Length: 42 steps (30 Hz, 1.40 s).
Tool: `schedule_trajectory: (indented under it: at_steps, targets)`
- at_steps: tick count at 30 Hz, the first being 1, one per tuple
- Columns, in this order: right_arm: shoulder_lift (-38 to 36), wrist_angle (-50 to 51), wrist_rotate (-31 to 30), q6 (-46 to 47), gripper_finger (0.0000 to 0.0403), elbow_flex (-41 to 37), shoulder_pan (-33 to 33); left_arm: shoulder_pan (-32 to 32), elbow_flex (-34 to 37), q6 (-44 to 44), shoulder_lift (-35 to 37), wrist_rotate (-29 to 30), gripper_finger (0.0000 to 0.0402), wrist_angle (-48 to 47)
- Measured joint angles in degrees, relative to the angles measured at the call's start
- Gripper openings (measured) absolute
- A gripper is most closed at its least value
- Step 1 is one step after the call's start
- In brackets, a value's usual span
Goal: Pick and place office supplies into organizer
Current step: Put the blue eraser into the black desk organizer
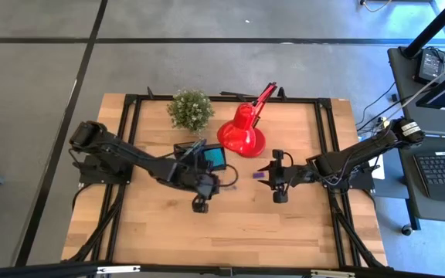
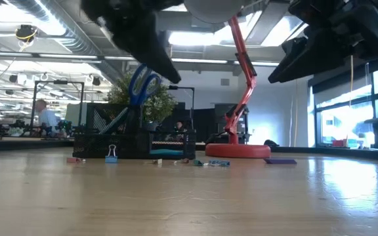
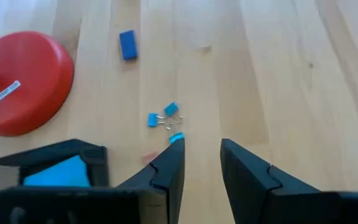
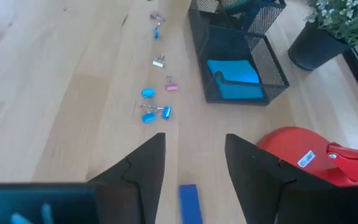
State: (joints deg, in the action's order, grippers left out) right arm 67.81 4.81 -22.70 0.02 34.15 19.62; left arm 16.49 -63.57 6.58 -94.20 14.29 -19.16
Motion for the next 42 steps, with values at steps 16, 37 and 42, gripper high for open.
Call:
schedule_trajectory:
  at_steps: [16, 37, 42]
  targets:
    - [0.00, 1.36, 9.26, 2.92, 0.0171, 0.00, -4.10, 6.31, 26.55, -0.06, 3.53, 11.49, 0.0098, 48.19]
    - [0.07, 6.33, 12.36, 3.98, 0.0171, -0.04, -12.00, 5.38, 27.78, -0.32, 3.53, 11.73, 0.0098, 50.23]
    - [0.25, 6.33, 16.76, -0.10, 0.0171, -0.04, -15.58, 5.38, 27.78, -0.32, 3.53, 11.73, 0.0098, 49.70]
